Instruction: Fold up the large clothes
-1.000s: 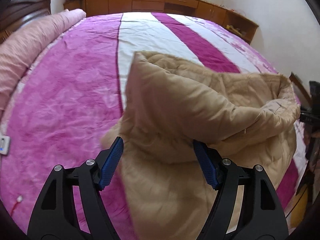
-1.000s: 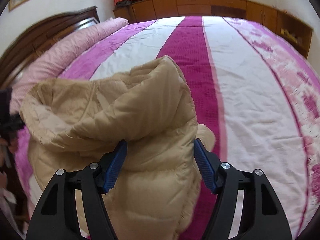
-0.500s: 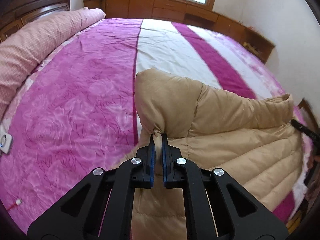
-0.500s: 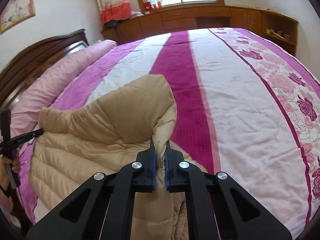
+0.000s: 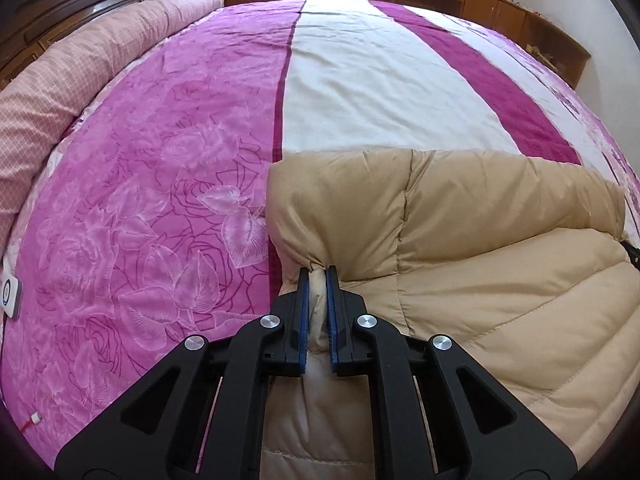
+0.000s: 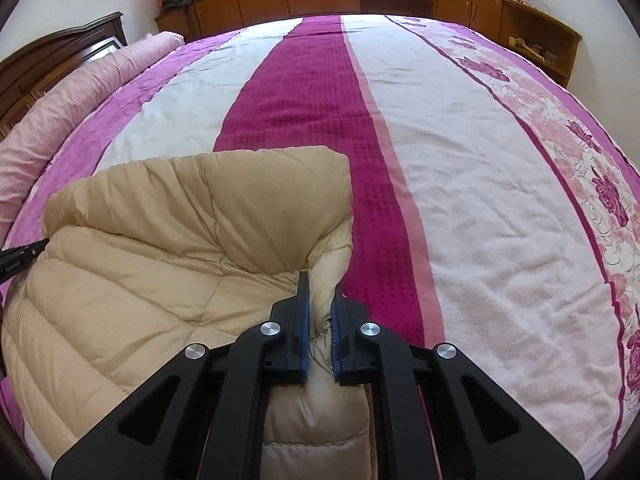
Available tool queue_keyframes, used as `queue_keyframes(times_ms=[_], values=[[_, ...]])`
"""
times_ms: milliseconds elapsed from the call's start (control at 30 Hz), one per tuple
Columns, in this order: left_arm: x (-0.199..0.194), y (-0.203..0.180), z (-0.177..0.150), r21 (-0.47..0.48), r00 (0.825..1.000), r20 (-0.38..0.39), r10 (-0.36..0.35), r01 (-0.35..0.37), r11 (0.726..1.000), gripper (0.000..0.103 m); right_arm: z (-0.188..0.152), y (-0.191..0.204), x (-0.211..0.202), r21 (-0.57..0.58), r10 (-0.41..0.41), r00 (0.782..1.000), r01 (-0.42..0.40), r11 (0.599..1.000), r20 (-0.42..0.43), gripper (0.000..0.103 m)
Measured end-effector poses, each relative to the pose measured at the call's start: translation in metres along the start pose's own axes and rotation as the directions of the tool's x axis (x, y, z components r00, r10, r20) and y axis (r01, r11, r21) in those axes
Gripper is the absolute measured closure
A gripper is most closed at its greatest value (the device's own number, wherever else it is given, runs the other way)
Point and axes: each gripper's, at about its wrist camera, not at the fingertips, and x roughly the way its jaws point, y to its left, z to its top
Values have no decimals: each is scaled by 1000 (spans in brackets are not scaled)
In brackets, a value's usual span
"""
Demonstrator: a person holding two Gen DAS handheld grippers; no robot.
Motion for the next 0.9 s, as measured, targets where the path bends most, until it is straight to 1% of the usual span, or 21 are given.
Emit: queue_keyframes(times_ms=[33,100,133,167,200,233,267,300,333,367,400,433,500,567,667,733,833,900], values=[[-3,2,0,-8,1000,0,-4,4,1000,92,0,-1,-2,12,7,1000,-7,1000,2,92],[-11,7,-1,-28,1000,4,-24,24,999,91,-1,-7,-10,60,47,999,-47,997,11,89],[-17,10,-2,-37,999,5,-34,34,999,91,-2,-10,-16,90,75,997,-76,993,19,83],[-22,13,-3,-38,999,8,-47,47,998,91,-2,-14,-21,114,109,994,-111,987,27,74],[-27,14,-5,-34,999,12,-53,53,998,90,-4,-18,-28,129,132,991,-136,982,39,69],[-34,16,-7,-25,998,17,-56,56,998,89,-4,-18,-35,130,134,990,-140,982,51,62],[-40,17,-9,-21,998,22,-58,59,998,87,-6,-20,-44,122,135,989,-142,982,68,56],[-46,19,-11,-20,998,26,-63,64,998,78,-7,-19,-49,116,136,988,-145,983,75,53],[-53,22,-14,-26,997,31,-71,71,997,71,-9,-20,-58,109,140,986,-149,983,88,46],[-58,24,-16,-33,996,38,-75,76,997,54,-11,-20,-65,109,143,985,-154,982,98,41],[-67,27,-20,-41,996,56,-72,74,996,45,-12,-21,-70,110,147,984,-158,981,103,40],[-73,30,-24,-41,996,67,-66,69,997,45,-16,-22,-78,110,153,982,-165,980,110,38],[-82,34,-33,-44,996,64,-67,70,997,45,-22,-23,-87,115,154,982,-167,979,110,33],[-90,41,-45,-67,994,65,-89,93,993,44,-31,-24,-95,130,173,980,-185,974,102,27],[-95,48,-62,-95,990,46,-137,141,985,36,-44,-25,-103,149,194,977,-206,967,88,22],[-96,51,-71,-116,987,37,-158,161,980,31,-54,-25,-107,164,199,977,-210,964,83,20],[-102,54,-90,-150,980,28,-195,197,969,30,-70,-27,-107,199,223,973,-231,952,64,20],[-103,53,-100,-158,979,20,-204,205,966,29,-77,-29,-104,215,238,970,-243,946,51,19]])
